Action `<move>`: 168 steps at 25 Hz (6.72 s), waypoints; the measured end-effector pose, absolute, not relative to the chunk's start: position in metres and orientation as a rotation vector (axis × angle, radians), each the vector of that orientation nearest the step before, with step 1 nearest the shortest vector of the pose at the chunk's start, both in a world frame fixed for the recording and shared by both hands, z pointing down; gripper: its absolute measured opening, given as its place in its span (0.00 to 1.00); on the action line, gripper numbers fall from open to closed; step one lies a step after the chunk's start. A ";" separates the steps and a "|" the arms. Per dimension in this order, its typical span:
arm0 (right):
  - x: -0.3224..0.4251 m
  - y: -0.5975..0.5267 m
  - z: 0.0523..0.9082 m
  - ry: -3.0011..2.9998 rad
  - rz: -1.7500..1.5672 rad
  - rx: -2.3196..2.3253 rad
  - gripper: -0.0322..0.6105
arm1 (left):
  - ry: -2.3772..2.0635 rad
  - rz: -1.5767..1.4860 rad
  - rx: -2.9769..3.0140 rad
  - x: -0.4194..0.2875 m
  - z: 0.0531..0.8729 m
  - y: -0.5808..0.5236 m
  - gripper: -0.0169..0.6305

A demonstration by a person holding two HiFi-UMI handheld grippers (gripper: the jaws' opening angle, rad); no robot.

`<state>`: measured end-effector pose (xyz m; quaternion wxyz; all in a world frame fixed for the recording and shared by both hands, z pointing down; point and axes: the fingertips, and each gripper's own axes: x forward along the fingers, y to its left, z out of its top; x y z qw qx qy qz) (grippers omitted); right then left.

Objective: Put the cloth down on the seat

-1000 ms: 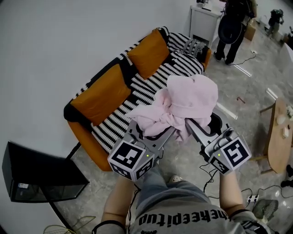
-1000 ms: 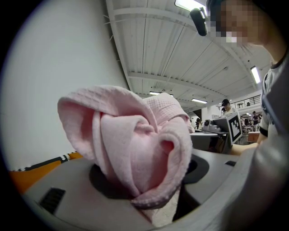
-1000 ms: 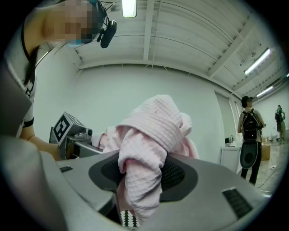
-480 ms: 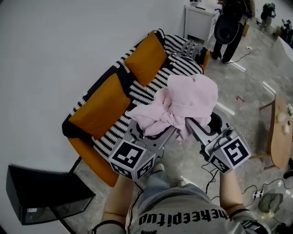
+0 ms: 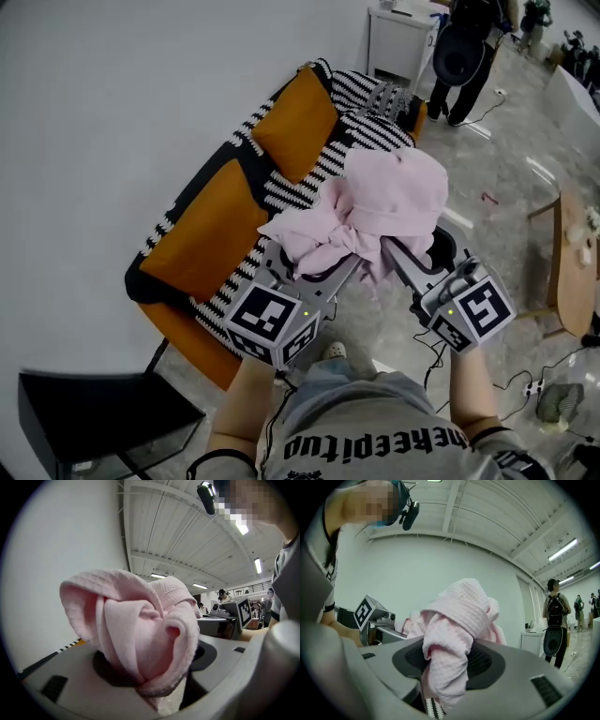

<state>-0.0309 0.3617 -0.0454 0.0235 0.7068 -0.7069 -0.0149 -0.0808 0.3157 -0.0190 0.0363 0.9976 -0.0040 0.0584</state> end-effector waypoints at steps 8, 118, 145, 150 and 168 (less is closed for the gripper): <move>-0.039 0.329 -0.039 -2.138 -0.028 2.212 0.39 | 0.036 0.174 3.057 -0.087 -0.012 0.281 0.48; 0.082 -0.030 0.158 -2.596 0.450 1.216 0.39 | -0.971 0.364 2.503 0.013 0.183 -0.020 0.48; 0.085 -0.027 0.346 -2.400 0.739 1.118 0.39 | -0.910 0.547 2.279 0.015 0.367 -0.012 0.48; 0.088 -0.022 0.383 -2.369 0.776 1.107 0.39 | -0.893 0.567 2.236 0.017 0.403 -0.007 0.48; 0.086 -0.006 0.490 -2.243 0.898 1.082 0.39 | -0.837 0.661 2.138 0.014 0.504 0.008 0.47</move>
